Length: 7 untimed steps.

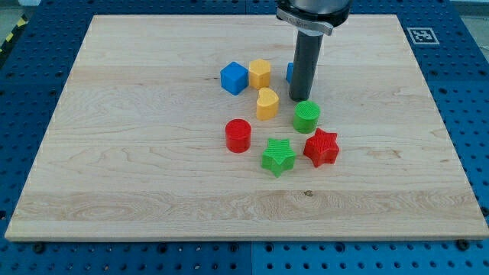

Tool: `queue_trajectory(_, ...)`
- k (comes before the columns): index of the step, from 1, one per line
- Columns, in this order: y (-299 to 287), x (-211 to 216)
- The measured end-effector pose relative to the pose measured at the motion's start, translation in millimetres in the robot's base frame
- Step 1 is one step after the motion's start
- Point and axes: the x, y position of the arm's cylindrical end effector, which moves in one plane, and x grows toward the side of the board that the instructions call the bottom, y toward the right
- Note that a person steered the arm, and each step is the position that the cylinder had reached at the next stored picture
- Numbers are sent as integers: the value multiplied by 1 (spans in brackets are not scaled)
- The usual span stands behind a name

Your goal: Slightly move the red star towards the bottom

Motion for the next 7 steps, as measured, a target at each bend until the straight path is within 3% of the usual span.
queue_trajectory(2, 26, 14)
queue_trajectory(4, 121, 30)
queue_trajectory(7, 128, 192)
